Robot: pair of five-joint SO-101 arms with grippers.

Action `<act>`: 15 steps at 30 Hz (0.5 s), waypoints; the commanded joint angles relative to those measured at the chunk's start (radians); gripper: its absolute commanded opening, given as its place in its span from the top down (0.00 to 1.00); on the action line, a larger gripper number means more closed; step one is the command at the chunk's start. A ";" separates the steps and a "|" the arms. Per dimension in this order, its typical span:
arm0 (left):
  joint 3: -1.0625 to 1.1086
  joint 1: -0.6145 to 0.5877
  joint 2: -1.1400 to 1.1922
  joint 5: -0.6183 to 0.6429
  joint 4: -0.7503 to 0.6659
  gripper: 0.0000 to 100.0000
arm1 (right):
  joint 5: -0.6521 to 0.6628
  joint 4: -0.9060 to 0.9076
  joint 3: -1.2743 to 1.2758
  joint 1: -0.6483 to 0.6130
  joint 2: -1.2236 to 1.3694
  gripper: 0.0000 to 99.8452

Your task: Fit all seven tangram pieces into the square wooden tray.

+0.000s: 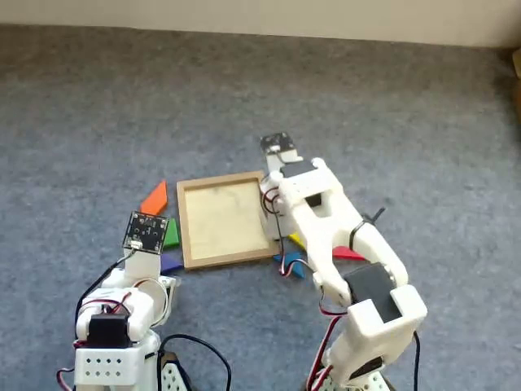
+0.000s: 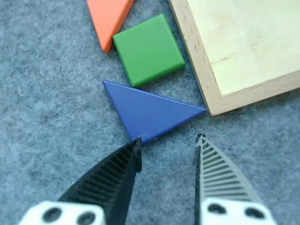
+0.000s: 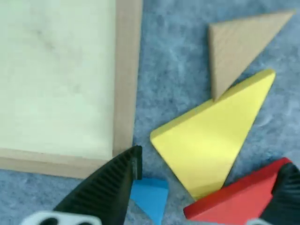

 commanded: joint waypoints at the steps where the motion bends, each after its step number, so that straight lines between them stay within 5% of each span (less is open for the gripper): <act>1: 0.021 -0.012 -0.042 0.011 0.003 0.81 | -0.015 -0.019 -0.073 -0.010 -0.015 0.59; 15: 0.021 -0.012 -0.042 0.011 0.003 0.81 | -0.017 -0.102 -0.028 0.024 -0.010 0.59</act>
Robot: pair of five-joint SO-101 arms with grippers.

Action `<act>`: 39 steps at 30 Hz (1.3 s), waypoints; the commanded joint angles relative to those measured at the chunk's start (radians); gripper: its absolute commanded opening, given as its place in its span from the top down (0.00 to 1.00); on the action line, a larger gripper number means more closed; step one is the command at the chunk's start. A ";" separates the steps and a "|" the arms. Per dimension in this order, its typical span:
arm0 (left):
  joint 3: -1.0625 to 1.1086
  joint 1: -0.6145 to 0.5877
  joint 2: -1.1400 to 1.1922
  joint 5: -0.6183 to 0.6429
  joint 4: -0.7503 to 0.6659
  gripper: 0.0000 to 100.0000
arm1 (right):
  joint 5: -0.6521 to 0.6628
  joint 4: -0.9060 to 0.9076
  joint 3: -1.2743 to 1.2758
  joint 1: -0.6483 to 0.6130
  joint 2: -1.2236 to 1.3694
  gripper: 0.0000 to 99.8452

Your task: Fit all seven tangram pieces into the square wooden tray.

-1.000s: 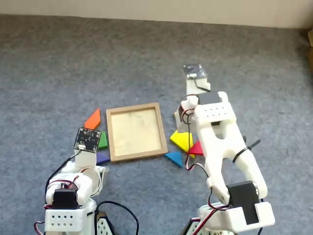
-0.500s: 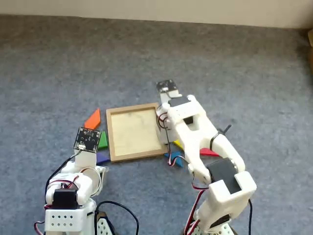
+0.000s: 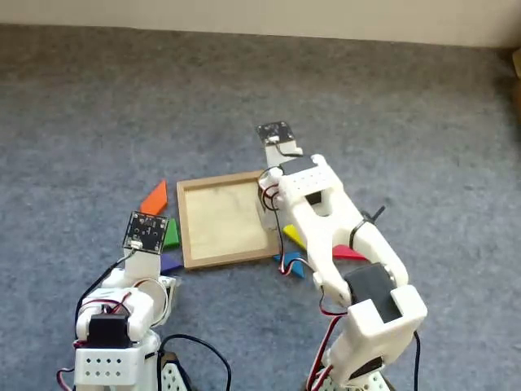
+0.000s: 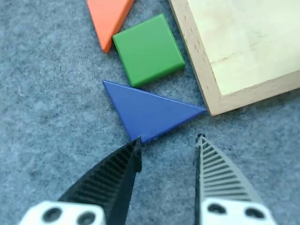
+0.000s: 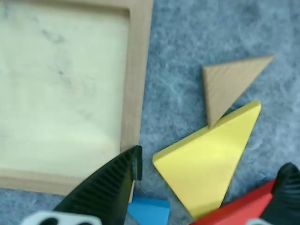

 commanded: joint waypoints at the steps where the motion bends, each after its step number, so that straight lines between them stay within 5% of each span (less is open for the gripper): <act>1: 0.021 -0.012 -0.042 0.011 0.003 0.81 | -0.008 -0.039 -0.008 0.031 -0.008 0.59; 22: 0.021 -0.012 -0.042 0.011 0.003 0.81 | -0.002 0.038 0.019 0.051 0.077 0.59; 28: 0.021 -0.012 -0.042 0.011 0.003 0.81 | -0.002 0.035 0.016 0.051 0.077 0.71; 39: 0.021 -0.012 -0.042 0.011 0.003 0.81 | -0.008 0.033 0.015 0.053 0.073 0.72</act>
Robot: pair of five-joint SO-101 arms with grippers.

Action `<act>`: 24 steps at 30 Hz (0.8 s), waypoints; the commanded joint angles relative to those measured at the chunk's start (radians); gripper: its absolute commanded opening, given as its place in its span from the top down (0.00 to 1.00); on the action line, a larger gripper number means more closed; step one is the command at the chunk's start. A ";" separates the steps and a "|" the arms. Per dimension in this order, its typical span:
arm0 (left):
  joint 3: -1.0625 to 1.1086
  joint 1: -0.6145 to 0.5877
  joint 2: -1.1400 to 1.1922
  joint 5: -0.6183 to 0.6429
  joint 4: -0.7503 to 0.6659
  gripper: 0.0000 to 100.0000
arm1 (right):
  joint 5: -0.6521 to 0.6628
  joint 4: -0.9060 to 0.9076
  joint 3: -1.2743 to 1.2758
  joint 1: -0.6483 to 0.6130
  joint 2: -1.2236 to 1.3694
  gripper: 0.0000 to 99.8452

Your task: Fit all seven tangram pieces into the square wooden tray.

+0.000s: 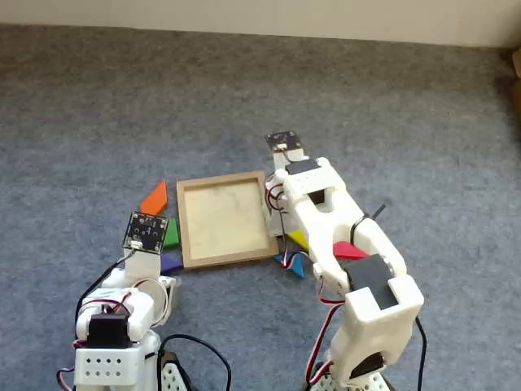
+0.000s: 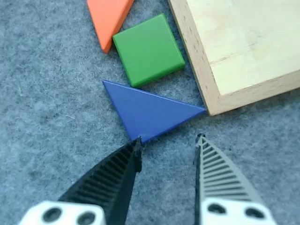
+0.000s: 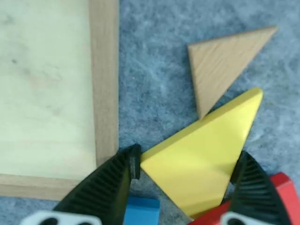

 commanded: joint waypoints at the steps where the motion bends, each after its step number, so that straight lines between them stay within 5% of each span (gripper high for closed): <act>1: 0.021 -0.012 -0.042 0.011 0.003 0.81 | -0.005 0.018 -0.002 0.013 -0.008 0.72; 24: 0.021 -0.012 -0.042 0.011 0.003 0.81 | 0.003 0.031 -0.001 0.036 -0.122 0.78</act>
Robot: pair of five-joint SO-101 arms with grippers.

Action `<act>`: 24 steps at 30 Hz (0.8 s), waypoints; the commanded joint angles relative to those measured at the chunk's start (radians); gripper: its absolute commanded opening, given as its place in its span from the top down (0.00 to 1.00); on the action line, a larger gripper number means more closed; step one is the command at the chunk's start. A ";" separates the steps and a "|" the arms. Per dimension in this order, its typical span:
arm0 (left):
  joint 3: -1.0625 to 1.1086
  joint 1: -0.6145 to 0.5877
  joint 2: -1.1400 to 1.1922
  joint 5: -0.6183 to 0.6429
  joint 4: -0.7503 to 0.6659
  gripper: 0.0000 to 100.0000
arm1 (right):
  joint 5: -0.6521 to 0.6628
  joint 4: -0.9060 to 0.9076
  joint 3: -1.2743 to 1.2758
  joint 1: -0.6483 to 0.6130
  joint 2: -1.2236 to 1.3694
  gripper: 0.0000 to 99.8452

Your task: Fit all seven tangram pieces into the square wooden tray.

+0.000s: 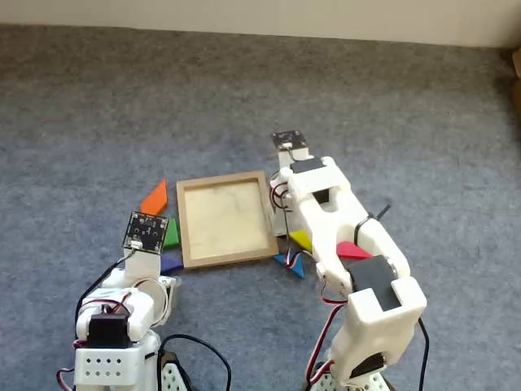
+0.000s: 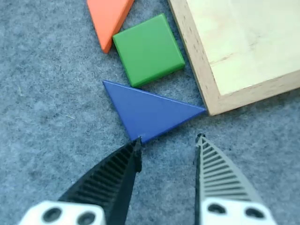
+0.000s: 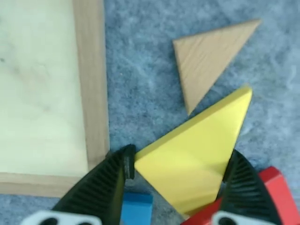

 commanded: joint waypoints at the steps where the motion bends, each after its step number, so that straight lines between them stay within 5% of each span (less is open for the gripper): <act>1: 0.021 -0.012 -0.042 0.011 0.003 0.81 | 0.002 0.018 -0.004 0.013 -0.113 0.78; 19: 0.021 -0.012 -0.042 0.011 0.003 0.81 | 0.046 0.010 -0.119 -0.185 -0.208 0.78; 24: 0.021 -0.012 -0.042 0.011 0.003 0.81 | -0.051 -0.041 -0.216 -0.263 -0.120 0.78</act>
